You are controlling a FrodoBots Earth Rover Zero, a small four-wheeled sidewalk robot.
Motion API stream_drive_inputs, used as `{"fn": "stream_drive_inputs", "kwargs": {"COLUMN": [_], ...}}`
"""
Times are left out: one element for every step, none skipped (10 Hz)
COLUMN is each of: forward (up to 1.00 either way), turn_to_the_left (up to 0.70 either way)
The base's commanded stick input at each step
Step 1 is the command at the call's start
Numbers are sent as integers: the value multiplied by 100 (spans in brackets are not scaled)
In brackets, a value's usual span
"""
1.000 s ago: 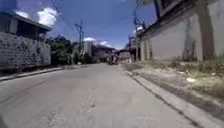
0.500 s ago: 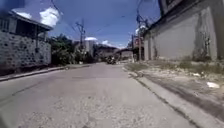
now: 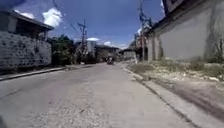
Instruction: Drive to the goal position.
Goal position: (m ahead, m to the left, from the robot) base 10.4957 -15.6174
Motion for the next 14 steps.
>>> {"fn": "stream_drive_inputs", "kwargs": {"forward": [85,85,85,85,85,85,85,85,85,85,85,85,85,85], "turn_to_the_left": [0,-1,-11,-22,-34,-34,0,0,0,2,0,0,0,4]}}
